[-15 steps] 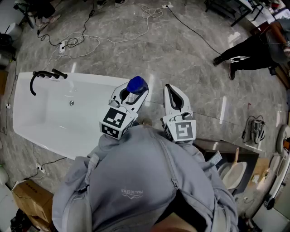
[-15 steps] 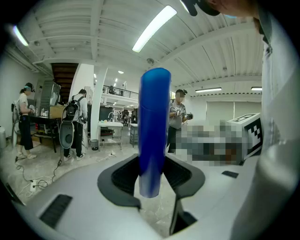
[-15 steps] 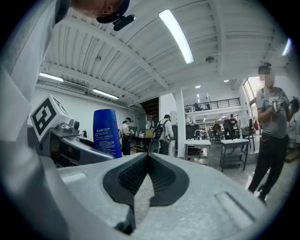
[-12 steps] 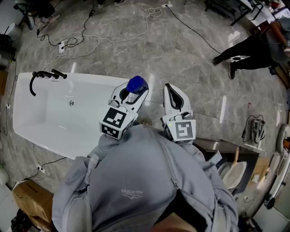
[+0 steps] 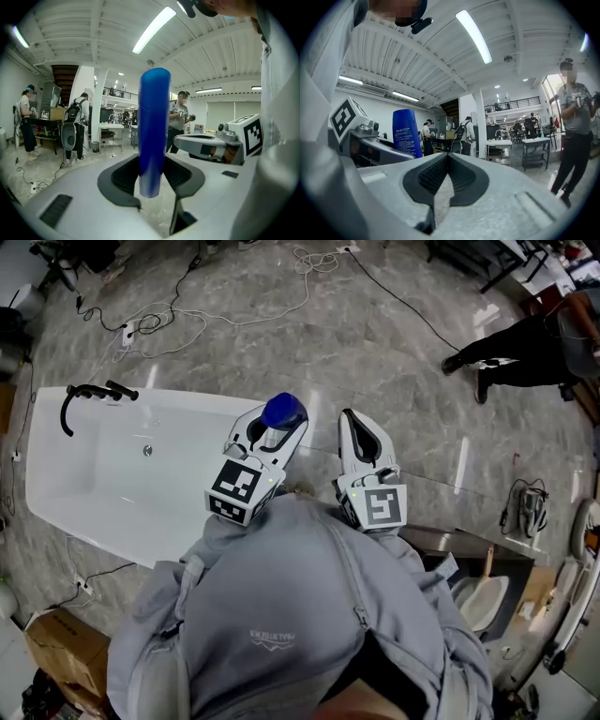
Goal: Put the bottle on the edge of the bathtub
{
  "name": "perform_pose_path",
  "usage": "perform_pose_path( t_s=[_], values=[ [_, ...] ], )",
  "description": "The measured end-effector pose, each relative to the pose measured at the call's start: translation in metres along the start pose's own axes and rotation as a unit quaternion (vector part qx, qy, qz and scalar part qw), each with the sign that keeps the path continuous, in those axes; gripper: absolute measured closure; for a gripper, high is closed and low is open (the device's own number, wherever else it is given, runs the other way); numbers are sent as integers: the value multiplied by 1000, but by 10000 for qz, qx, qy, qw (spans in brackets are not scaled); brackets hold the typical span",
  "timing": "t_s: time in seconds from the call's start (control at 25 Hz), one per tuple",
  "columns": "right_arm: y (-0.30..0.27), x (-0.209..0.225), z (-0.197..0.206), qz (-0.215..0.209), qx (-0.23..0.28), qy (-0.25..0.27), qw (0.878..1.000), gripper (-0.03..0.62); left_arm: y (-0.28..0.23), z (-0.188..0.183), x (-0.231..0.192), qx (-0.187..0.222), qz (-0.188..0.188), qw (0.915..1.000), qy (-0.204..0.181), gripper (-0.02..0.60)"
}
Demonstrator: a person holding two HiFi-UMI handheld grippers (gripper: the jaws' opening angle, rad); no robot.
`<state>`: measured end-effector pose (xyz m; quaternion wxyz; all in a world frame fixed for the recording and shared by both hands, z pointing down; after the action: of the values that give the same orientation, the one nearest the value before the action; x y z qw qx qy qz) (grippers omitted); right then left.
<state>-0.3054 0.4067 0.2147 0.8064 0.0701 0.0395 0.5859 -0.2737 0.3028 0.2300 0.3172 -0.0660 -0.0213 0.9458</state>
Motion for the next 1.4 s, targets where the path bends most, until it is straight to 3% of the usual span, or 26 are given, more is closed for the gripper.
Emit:
perform_pose_path(
  t_s=[0.52, 0.8, 1.4],
  values=[
    [-33, -6, 11, 86, -12, 11, 10000, 592, -3, 0, -34, 86, 30, 10000, -34, 425],
    [-58, 20, 26, -15, -111, 25, 9999, 592, -25, 6, -52, 44, -138, 9999, 4, 425],
    [-190, 91, 43, -1428, -46, -245, 9894, 592, -123, -18, -133, 389, -1333, 9903, 18, 425]
  ],
)
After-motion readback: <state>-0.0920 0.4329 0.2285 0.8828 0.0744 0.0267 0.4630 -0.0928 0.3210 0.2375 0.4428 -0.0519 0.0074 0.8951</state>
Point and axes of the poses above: the fingertips, and each gripper's own axes: y backward along the fingers, x to its right, z out of its underside, the point moved 3 cm from there along y, backward along the fingers, and after that the axes turned 13 degrees about x, right-handed, at the moved point
